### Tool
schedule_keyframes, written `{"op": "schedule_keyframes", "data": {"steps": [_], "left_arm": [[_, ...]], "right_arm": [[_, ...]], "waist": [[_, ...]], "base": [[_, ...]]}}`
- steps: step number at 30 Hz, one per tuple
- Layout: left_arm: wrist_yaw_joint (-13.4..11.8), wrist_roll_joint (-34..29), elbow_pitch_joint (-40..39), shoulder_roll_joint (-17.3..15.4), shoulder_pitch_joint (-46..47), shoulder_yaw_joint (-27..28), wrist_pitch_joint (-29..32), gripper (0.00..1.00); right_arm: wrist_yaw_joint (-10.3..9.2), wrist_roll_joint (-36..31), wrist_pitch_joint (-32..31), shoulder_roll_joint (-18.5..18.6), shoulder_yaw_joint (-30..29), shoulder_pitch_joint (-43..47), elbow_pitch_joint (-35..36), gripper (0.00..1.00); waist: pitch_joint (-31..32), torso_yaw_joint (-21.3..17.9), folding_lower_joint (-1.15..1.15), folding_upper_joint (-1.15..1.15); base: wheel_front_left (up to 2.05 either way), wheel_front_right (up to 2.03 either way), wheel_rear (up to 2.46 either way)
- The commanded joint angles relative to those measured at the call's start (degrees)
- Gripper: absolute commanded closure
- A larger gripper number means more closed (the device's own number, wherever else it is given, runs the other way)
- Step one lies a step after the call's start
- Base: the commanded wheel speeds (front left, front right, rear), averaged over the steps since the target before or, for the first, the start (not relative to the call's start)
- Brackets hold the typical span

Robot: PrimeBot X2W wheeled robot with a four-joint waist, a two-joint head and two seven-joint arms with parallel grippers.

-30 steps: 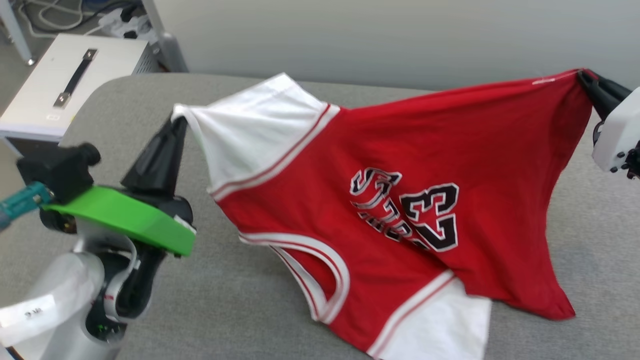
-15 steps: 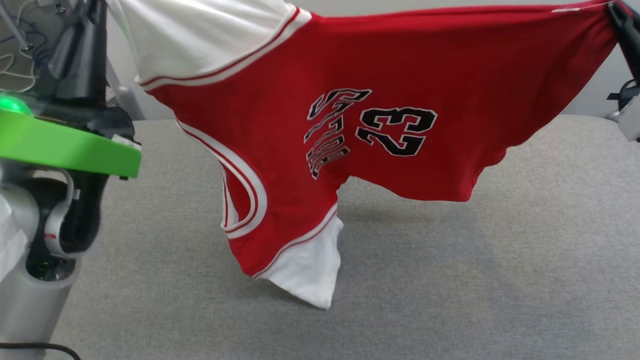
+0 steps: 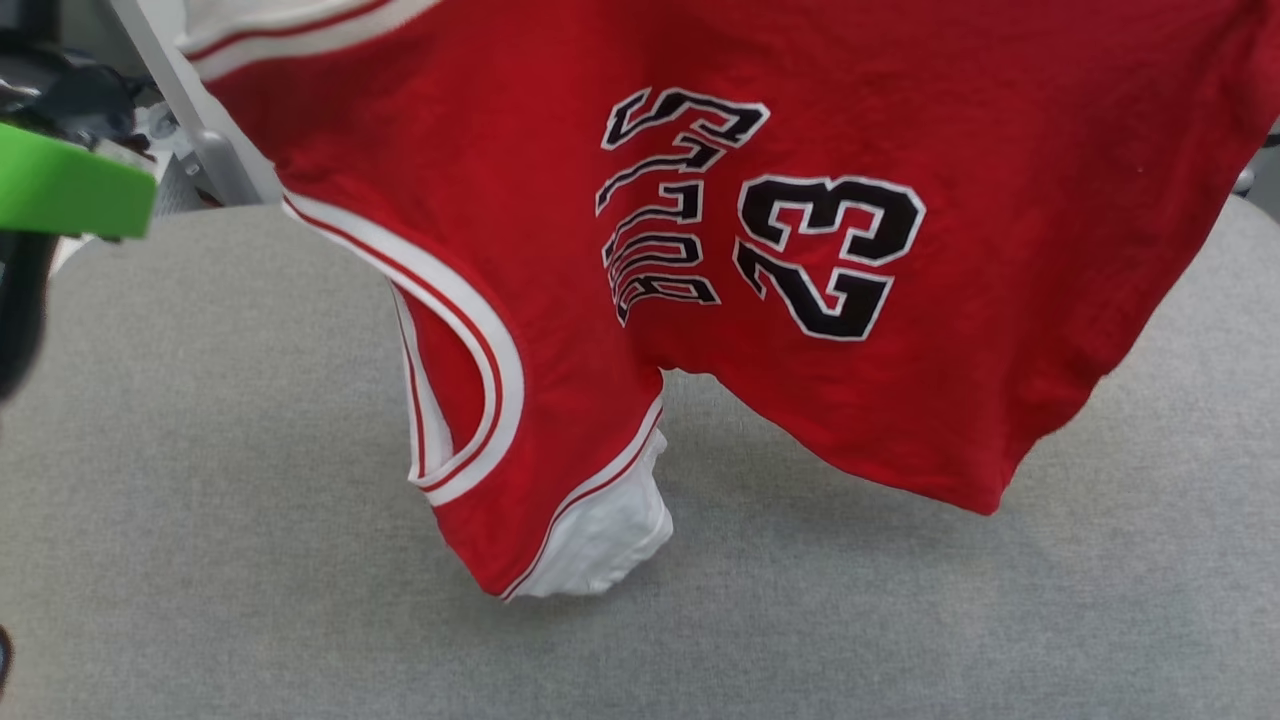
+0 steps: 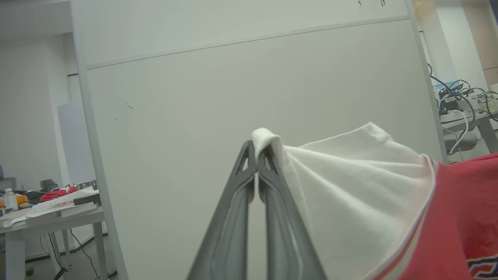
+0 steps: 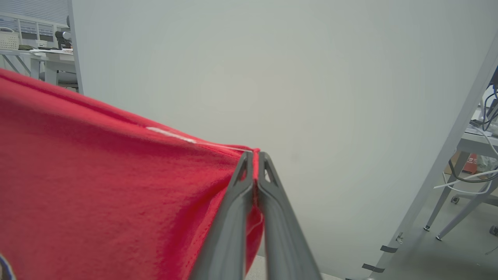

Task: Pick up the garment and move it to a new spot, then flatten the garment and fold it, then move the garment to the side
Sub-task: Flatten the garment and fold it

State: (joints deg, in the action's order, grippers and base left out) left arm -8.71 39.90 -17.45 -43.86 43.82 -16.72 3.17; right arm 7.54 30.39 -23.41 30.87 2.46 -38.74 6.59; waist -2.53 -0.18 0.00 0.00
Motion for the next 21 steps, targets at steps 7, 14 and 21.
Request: {"op": "schedule_keyframes", "data": {"steps": [7, 14, 21], "left_arm": [[4.13, -1.74, 2.96, -3.51, 9.12, -0.68, 3.15, 1.0], [7.6, -2.89, 7.13, -3.93, 19.17, -1.36, 4.71, 1.0], [12.18, -6.1, 18.21, -1.35, 34.07, -3.46, 3.09, 1.0]], "right_arm": [[-0.05, -1.88, -0.97, 0.92, -0.85, -5.95, -0.2, 1.0], [-0.05, -3.75, 0.89, 2.15, 0.36, -15.58, -3.59, 1.0], [-0.05, -6.66, 4.67, 0.63, 4.0, -28.85, -12.45, 1.0]], "waist": [[-8.96, -0.31, 0.0, 0.0], [-19.27, 0.01, 0.0, 0.0], [-27.86, 0.01, 0.0, 0.0]], "base": [[0.0, 0.0, 0.0], [0.0, 0.0, 0.0], [0.0, 0.0, 0.0]]}}
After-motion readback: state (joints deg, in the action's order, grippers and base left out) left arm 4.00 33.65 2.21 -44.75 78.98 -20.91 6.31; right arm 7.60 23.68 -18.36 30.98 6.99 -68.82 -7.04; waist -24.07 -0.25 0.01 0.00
